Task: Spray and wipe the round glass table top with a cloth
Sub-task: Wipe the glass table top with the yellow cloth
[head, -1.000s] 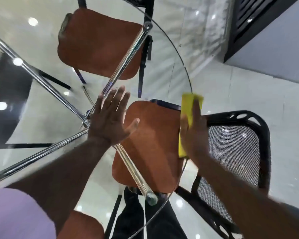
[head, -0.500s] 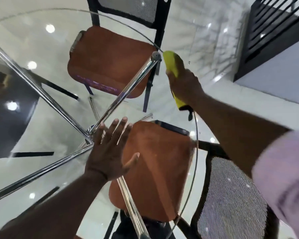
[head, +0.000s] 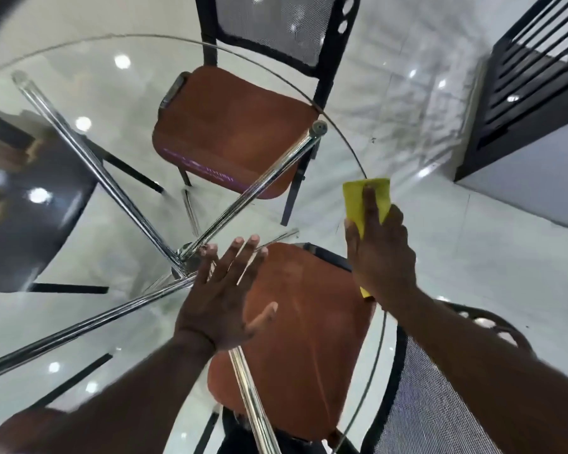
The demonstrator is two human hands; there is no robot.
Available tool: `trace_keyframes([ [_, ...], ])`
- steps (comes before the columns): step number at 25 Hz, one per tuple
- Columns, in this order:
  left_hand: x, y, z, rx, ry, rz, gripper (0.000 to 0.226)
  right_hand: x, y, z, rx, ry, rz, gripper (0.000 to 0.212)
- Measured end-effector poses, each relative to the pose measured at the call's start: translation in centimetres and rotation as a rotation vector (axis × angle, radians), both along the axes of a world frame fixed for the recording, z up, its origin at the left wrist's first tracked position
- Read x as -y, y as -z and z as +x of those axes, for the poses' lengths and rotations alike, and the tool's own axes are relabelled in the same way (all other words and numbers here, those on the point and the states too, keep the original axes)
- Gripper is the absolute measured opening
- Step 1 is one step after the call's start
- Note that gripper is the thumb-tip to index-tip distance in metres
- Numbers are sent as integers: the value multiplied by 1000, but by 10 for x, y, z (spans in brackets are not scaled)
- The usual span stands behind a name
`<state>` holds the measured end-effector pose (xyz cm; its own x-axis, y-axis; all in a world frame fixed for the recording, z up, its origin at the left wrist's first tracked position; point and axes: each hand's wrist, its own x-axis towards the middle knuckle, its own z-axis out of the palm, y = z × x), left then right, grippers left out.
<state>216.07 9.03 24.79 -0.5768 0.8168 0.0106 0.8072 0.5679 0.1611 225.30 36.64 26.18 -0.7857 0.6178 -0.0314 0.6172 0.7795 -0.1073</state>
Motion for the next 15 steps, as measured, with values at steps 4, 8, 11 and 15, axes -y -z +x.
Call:
trace_keyframes([
  [4,1,3,-2,19,-7,-14,92,-45,21,-109,-92,-105,208,66],
  [8,1,5,1,46,-4,-31,91,-39,26,-244,-135,-158,155,69],
  [11,3,1,0,48,-16,-38,92,5,28,-245,-263,-459,272,56],
  [15,4,-2,1,83,-26,25,93,30,25,-127,-208,-652,207,53],
])
